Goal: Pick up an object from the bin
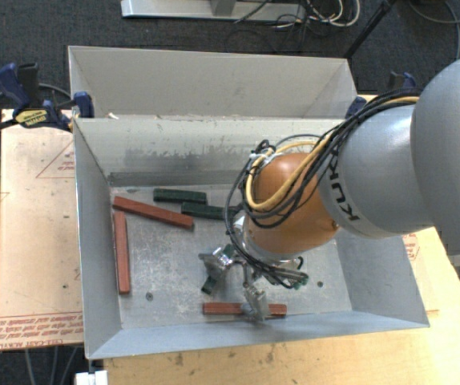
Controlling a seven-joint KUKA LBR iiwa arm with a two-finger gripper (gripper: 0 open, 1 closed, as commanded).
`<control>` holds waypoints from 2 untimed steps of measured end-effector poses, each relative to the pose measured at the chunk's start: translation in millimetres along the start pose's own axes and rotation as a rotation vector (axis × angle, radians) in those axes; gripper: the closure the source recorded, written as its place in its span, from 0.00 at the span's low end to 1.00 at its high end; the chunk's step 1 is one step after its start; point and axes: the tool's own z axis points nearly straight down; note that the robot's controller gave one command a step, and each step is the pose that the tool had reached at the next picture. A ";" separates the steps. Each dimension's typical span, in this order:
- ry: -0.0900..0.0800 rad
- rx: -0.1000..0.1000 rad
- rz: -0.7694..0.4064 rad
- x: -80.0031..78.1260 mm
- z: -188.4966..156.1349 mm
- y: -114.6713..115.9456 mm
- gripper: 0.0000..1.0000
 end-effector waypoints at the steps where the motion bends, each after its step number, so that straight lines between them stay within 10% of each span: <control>1: -0.006 0.005 -0.297 -0.2 -123.0 2.2 0.00; 2: 0.004 -0.001 -0.432 14.4 -71.2 -24.1 0.00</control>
Offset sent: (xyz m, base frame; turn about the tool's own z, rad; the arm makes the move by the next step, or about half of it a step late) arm -0.0030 0.0007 0.1207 -0.2995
